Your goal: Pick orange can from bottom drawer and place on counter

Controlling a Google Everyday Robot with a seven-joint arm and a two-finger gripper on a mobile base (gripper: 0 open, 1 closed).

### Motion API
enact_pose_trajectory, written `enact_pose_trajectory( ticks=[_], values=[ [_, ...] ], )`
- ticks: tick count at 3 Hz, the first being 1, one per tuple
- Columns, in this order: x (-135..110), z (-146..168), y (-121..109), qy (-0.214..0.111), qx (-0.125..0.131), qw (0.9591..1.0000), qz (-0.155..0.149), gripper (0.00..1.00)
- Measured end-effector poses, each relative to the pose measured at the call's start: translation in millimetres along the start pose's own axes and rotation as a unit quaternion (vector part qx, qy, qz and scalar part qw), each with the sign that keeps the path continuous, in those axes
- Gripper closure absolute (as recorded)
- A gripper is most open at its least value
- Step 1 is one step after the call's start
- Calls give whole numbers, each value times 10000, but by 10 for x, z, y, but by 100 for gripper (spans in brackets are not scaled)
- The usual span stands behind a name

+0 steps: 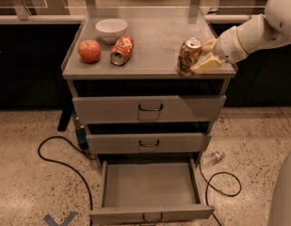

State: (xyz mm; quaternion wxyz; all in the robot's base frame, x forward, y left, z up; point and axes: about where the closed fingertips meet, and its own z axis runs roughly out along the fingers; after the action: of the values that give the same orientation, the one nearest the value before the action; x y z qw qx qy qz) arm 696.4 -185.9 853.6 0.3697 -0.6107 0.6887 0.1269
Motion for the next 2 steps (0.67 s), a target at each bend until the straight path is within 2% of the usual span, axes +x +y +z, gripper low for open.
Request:
enact_pose_trajectory(
  ticks=[1,2],
  values=[
    [-115,-41,-164,102,-14,9999,-88,100],
    [-199,344,-236,369,-525,9979,46,100]
  ],
)
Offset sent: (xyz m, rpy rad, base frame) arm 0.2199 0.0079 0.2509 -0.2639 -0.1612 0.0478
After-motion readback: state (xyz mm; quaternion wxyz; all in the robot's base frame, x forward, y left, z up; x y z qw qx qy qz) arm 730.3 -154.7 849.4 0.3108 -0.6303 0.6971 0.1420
